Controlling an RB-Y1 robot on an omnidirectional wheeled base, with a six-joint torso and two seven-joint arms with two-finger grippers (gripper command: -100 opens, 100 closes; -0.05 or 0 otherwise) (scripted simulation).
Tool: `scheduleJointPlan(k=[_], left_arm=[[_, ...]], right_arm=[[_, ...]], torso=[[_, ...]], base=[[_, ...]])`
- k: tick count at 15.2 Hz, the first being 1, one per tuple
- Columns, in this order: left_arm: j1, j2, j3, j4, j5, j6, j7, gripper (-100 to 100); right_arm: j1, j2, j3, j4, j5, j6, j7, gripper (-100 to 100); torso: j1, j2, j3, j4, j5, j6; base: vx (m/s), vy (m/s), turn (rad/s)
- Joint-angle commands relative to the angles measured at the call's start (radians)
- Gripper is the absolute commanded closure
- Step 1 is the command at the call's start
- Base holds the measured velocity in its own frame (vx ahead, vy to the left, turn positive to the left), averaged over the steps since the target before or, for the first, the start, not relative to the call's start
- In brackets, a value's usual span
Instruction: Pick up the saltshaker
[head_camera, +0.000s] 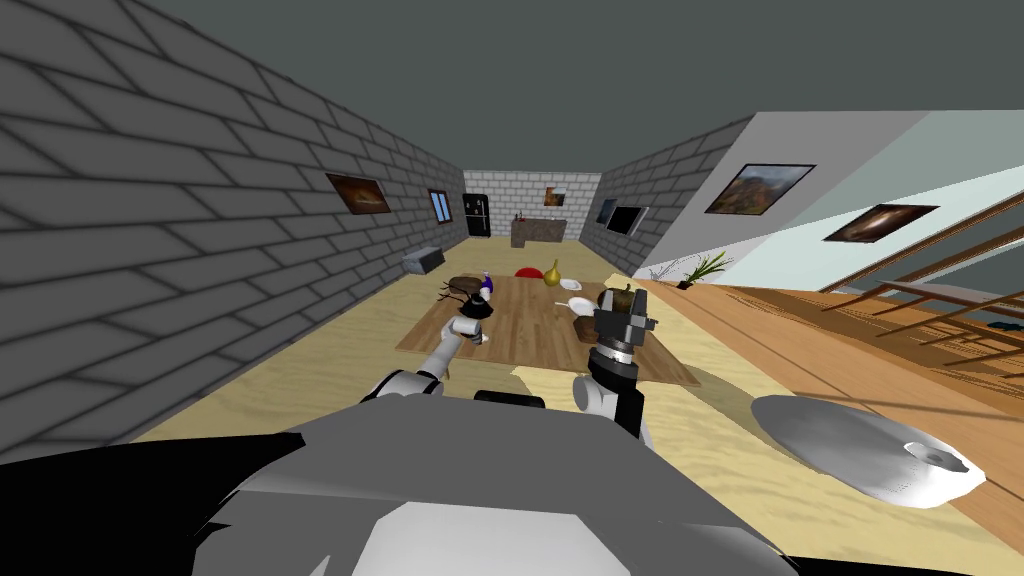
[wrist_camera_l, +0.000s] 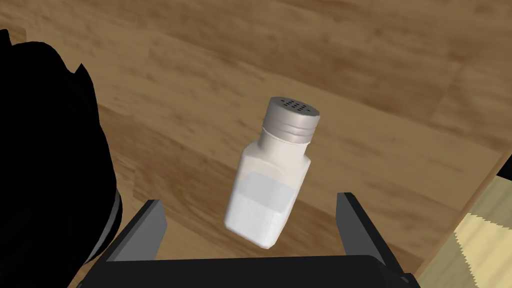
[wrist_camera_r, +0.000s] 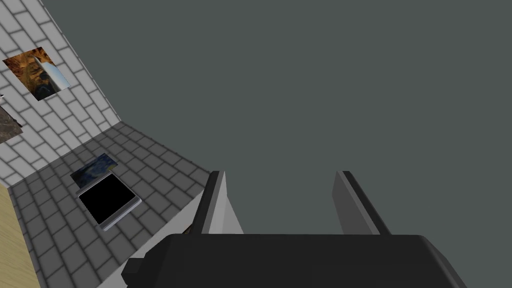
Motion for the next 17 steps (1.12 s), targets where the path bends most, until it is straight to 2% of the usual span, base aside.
scheduleJointPlan(k=[1,2,3,4,7,8,9,13,16,17], left_arm=[[-0.022,-0.009,-0.001,0.027,0.006,0.039,0.006,-100],[-0.027,-0.012,-0.001,0.033,0.007,0.047,0.007,-100],[-0.013,-0.008,-0.001,0.011,0.004,0.038,0.005,-100],[-0.006,-0.011,0.002,0.036,0.004,0.011,-0.003,-100],[0.005,-0.016,0.006,0.066,0.002,-0.030,-0.013,-100],[-0.003,-0.015,0.004,0.058,0.002,-0.012,-0.006,-100],[-0.001,-0.015,0.004,0.059,0.002,-0.017,-0.008,100],[-0.002,-0.015,0.004,0.058,0.001,-0.017,-0.008,100],[-0.012,-0.009,-0.001,0.018,0.005,0.036,0.003,100],[-0.007,-0.012,0.000,0.025,0.002,0.019,0.000,100]], right_arm=[[0.000,0.000,0.000,0.000,0.000,0.000,0.000,0],[0.000,0.000,0.000,0.000,0.000,0.000,0.000,0],[0.000,0.000,0.000,0.000,0.000,0.000,0.000,0],[0.000,0.000,0.000,0.000,0.000,0.000,0.000,0],[0.000,0.000,0.000,0.000,0.000,0.000,0.000,0],[0.000,0.000,0.000,0.000,0.000,0.000,0.000,0],[0.000,0.000,0.000,0.000,0.000,0.000,0.000,0],[0.000,0.000,0.000,0.000,0.000,0.000,0.000,0],[0.000,0.000,0.000,0.000,0.000,0.000,0.000,0],[0.000,0.000,0.000,0.000,0.000,0.000,0.000,0]], torso=[[0.000,0.000,0.000,0.000,0.000,0.000],[0.000,0.000,0.000,0.000,0.000,0.000],[0.000,0.000,0.000,0.000,0.000,0.000],[0.001,0.001,0.000,0.000,0.000,0.000],[0.001,-0.001,-0.001,0.000,0.000,0.000],[0.001,-0.002,-0.001,0.000,0.000,0.000],[0.001,-0.001,-0.001,0.000,0.000,0.000],[0.002,0.000,-0.001,-0.001,0.001,0.000],[0.003,0.001,0.000,-0.001,0.001,0.000],[0.003,0.003,0.001,0.000,0.001,0.000]], base=[[0.028,-0.013,-0.027],[0.024,-0.011,-0.020],[0.014,-0.007,-0.007],[0.026,-0.008,0.002],[0.052,-0.011,0.004],[0.034,-0.004,0.003],[0.012,-0.002,0.001],[0.000,0.000,0.000],[-0.040,0.012,-0.005],[-0.036,0.006,-0.005]])
